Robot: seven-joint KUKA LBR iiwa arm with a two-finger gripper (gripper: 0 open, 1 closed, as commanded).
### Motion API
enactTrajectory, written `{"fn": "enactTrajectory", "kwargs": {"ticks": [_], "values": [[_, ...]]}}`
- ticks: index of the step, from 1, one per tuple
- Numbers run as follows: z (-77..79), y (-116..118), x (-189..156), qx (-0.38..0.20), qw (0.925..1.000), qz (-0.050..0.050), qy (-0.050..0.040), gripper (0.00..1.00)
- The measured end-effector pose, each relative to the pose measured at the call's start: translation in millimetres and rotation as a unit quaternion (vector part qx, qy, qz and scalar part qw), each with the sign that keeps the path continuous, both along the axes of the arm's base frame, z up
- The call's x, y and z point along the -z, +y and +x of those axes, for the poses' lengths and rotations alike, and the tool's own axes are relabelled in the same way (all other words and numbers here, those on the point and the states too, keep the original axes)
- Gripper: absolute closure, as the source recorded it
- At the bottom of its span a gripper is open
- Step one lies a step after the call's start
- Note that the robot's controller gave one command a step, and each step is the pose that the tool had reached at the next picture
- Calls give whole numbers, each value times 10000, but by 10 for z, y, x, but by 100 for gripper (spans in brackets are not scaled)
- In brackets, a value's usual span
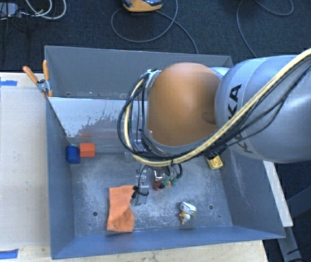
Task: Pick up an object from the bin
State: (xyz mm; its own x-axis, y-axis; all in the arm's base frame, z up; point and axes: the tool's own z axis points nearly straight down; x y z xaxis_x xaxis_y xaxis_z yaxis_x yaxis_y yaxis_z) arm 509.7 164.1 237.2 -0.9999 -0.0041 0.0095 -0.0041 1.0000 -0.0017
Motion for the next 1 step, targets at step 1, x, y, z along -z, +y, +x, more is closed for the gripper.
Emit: {"fn": "enactTrajectory", "kwargs": {"ticks": [1], "values": [[16,-12,-46,28,10000,8,-38,0]]}}
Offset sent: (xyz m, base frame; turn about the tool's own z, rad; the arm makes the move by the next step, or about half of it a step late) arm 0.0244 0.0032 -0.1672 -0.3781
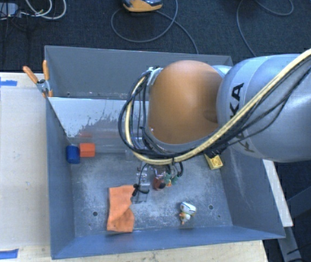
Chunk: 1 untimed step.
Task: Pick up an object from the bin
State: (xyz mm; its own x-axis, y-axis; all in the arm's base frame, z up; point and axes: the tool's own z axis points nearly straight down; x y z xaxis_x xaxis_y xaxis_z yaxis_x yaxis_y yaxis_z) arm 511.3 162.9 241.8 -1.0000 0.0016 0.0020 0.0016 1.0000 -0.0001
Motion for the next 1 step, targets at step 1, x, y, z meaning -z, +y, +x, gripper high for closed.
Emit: {"fn": "enactTrajectory", "kwargs": {"ticks": [1], "values": [[68,19,458,-542,9985,2,-4,0]]}}
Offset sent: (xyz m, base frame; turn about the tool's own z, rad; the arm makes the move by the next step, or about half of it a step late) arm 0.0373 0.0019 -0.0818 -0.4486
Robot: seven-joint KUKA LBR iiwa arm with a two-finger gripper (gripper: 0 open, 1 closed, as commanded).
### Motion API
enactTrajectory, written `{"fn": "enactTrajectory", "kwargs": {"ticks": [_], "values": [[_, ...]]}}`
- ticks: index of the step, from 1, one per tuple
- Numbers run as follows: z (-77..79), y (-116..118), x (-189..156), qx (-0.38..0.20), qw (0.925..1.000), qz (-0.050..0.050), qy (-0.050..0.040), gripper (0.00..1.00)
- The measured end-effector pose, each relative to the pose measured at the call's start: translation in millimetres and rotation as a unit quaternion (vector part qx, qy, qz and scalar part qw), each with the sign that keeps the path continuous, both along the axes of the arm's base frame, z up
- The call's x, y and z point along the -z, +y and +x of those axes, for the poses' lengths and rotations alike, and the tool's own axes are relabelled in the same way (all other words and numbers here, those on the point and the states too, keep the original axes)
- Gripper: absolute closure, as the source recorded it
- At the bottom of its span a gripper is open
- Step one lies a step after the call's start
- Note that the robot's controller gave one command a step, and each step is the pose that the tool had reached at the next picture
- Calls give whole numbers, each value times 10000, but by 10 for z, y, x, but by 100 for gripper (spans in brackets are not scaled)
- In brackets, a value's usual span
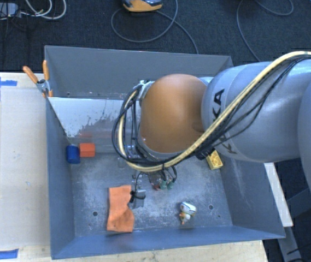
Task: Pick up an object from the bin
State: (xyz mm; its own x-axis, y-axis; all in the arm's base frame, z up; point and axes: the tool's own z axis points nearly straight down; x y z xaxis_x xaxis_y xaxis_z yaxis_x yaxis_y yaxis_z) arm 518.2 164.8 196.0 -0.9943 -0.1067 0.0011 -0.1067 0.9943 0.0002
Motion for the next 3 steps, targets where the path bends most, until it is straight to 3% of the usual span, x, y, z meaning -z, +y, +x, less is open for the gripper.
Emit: {"fn": "enactTrajectory", "kwargs": {"ticks": [1,2,3], "values": [[223,6,291,-1532,9882,4,2,0],[105,5,627,-2128,9771,3,27,0],[218,88,1172,-3367,9416,7,0,0]]}}
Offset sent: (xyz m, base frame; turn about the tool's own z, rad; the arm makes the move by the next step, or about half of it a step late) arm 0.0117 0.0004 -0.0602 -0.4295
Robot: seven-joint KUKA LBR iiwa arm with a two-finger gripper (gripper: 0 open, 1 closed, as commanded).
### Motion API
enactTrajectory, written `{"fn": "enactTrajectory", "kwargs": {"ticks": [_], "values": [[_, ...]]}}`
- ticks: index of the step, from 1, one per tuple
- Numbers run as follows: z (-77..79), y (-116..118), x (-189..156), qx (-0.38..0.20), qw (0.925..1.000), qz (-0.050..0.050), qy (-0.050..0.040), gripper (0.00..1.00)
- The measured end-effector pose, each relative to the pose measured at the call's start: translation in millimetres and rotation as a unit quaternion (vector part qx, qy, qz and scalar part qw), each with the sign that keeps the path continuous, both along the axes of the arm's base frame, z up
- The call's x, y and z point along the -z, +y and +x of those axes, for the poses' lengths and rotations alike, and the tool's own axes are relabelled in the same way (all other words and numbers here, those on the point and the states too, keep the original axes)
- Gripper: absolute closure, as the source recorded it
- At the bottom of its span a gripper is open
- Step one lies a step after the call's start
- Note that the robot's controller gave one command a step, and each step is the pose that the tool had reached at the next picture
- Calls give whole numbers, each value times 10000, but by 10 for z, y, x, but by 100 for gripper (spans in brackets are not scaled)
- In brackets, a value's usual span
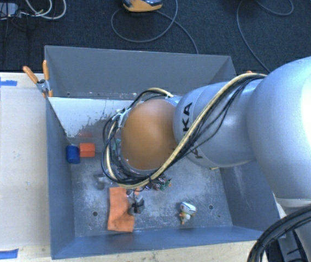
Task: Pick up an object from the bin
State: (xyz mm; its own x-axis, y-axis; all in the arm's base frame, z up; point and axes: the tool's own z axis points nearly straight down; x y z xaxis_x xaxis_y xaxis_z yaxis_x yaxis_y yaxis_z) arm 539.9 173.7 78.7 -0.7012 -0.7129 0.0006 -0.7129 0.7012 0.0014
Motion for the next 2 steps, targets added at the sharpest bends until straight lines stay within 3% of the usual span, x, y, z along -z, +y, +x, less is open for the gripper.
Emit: {"fn": "enactTrajectory", "kwargs": {"ticks": [1,2], "values": [[-136,-5,87,-914,9958,0,33,100],[-137,-7,92,-911,9958,0,36,100]]}}
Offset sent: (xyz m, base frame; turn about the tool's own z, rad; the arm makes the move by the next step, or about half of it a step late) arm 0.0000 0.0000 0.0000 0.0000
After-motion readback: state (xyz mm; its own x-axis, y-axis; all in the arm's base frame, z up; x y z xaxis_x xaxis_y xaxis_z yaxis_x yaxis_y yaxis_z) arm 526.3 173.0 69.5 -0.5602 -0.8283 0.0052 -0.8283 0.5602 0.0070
